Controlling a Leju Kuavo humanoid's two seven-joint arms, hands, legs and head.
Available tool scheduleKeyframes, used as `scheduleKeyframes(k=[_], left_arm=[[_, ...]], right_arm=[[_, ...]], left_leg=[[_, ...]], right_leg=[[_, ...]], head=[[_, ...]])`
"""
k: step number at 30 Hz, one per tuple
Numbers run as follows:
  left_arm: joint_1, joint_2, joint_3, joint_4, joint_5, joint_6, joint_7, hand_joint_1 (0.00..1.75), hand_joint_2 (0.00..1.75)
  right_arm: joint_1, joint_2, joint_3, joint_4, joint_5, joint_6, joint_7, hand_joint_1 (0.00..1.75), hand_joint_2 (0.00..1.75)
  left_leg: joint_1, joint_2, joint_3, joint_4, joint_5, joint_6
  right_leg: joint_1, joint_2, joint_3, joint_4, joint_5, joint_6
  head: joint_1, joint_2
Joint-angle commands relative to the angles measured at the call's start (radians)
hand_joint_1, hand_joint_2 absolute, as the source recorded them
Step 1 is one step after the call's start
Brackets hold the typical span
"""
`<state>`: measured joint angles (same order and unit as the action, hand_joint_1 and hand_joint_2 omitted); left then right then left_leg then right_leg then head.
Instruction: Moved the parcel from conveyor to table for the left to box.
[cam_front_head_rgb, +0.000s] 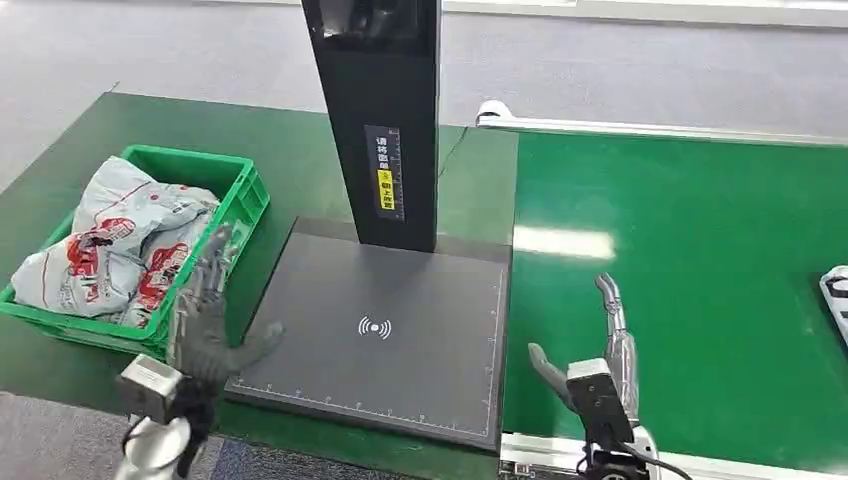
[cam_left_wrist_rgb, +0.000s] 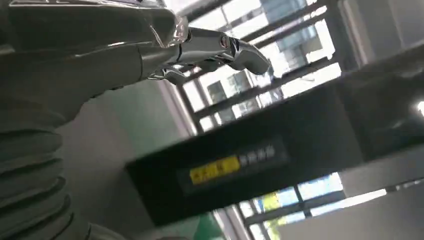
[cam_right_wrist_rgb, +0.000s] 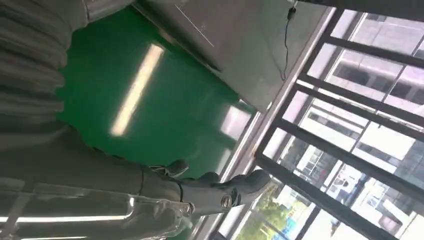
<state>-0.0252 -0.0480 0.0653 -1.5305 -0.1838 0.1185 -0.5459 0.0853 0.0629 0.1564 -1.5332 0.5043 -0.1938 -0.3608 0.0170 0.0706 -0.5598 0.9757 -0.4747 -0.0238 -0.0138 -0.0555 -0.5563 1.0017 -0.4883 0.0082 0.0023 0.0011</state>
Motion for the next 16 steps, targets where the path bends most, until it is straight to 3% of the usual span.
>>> scheduleKeyframes(k=[1, 16], left_arm=[[0.074, -0.055, -0.104, 0.058, -0.052, 0.061, 0.013, 0.00, 1.75], [0.135, -0.112, -0.008, 0.100, 0.028, -0.007, 0.002, 0.00, 1.75]], right_arm=[[-0.022, -0.008, -0.020, 0.115, -0.014, 0.008, -0.009, 0.00, 1.75], [-0.012, -0.003, 0.014, 0.155, -0.045, 0.003, -0.032, 0.00, 1.75]], left_leg=[[0.000, -0.005, 0.003, -0.002, 0.000, 0.001], [0.001, -0.003, 0.003, -0.002, 0.000, 0.001]], right_leg=[[0.000, 0.003, 0.003, -0.003, 0.000, -0.001], [0.000, 0.004, 0.003, -0.002, 0.000, -0.001]], head=[[0.000, 0.000], [0.000, 0.000]])
